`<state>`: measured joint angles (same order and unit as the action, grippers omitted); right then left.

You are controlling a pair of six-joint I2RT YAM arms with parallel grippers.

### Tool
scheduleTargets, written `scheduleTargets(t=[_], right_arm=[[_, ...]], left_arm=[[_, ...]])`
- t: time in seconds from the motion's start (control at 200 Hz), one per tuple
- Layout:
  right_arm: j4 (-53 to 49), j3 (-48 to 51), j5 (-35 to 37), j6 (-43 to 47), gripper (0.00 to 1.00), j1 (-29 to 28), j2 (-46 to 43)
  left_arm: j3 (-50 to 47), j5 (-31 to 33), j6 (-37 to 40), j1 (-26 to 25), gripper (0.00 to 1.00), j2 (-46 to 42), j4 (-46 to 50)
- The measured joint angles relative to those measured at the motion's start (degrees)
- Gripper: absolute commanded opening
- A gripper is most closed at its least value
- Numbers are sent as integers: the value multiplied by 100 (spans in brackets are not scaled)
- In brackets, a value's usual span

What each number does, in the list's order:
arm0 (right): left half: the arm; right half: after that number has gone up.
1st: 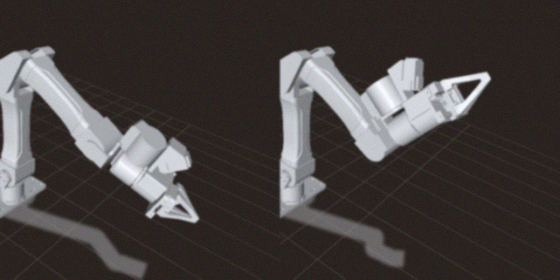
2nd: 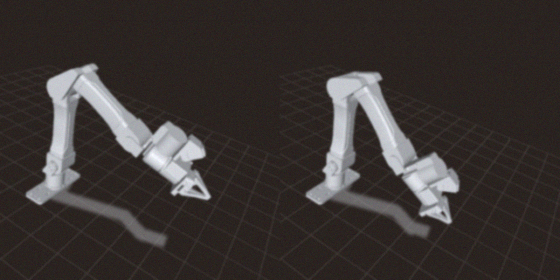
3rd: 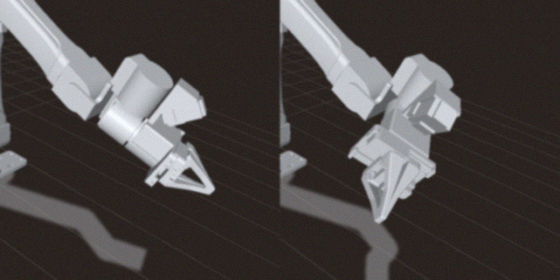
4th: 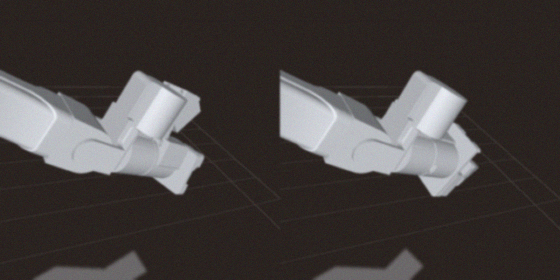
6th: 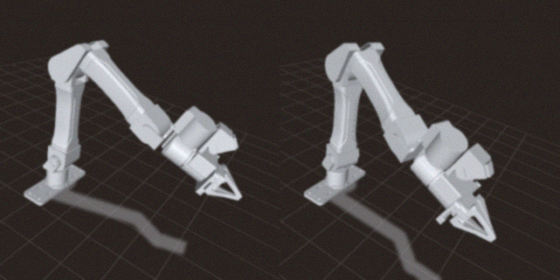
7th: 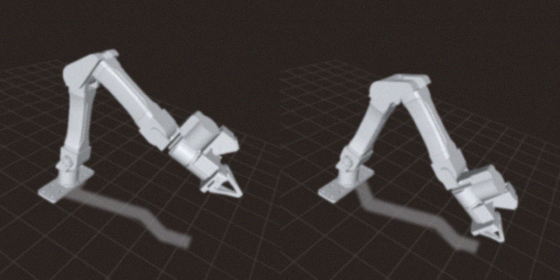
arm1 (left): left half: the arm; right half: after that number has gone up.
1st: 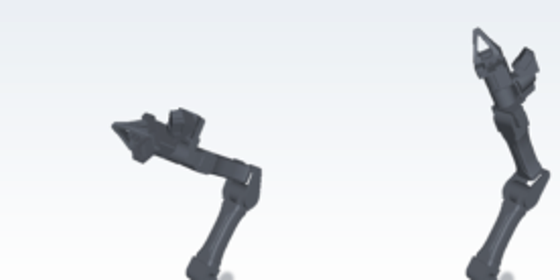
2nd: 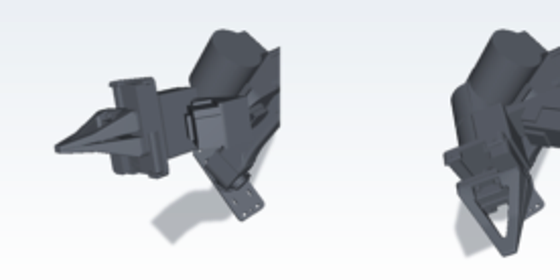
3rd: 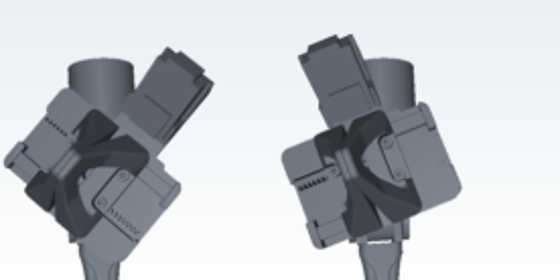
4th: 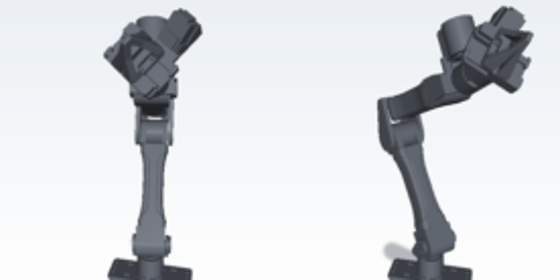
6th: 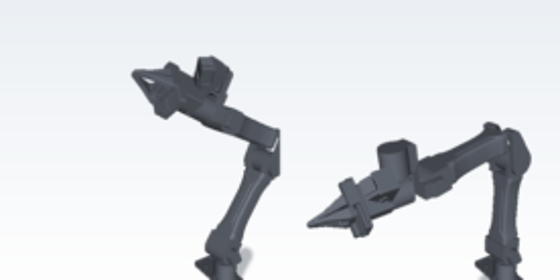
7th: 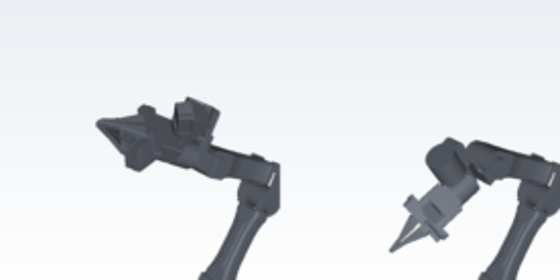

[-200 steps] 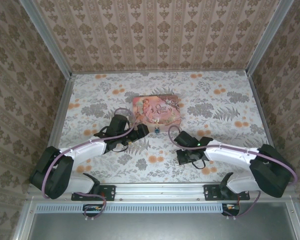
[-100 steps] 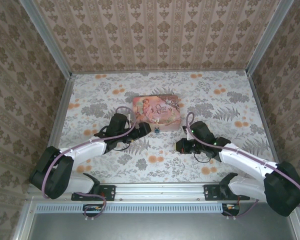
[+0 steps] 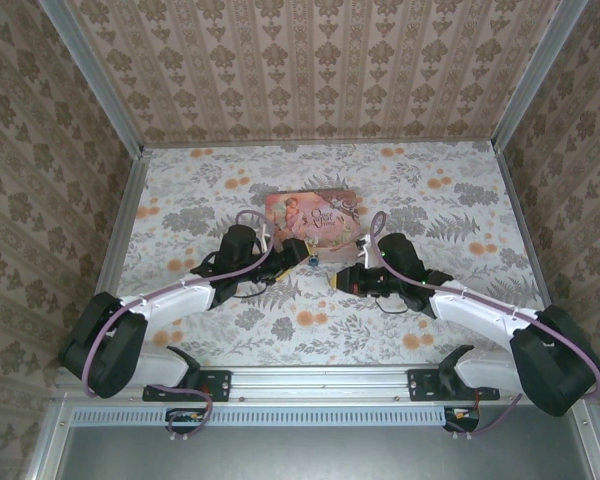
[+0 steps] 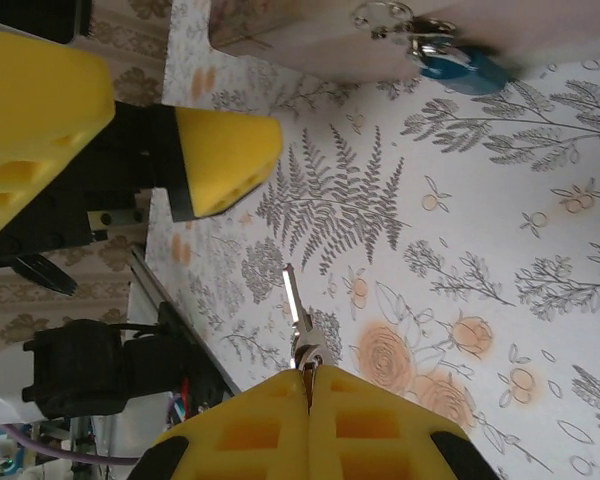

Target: Unlock a padlock with a key

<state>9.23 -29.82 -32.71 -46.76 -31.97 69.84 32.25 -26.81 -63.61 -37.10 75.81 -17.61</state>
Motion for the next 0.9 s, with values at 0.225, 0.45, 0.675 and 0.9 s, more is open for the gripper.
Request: scheduleTargets(t=[0.225, 0.45, 0.675, 0.9], right_arm=[[341, 0, -251, -160, 0, 0, 138], [498, -11, -455, -168, 0, 0, 186], [595, -11, -415, -181, 0, 0, 229], [1207, 68, -138, -339, 0, -46, 229]], left_arm=[[472, 157, -33, -74, 100, -127, 793], [815, 728, 278, -37, 100, -713, 1665], [684, 710, 162, 343, 100, -925, 1880], [684, 286, -153, 278, 99, -822, 1801]])
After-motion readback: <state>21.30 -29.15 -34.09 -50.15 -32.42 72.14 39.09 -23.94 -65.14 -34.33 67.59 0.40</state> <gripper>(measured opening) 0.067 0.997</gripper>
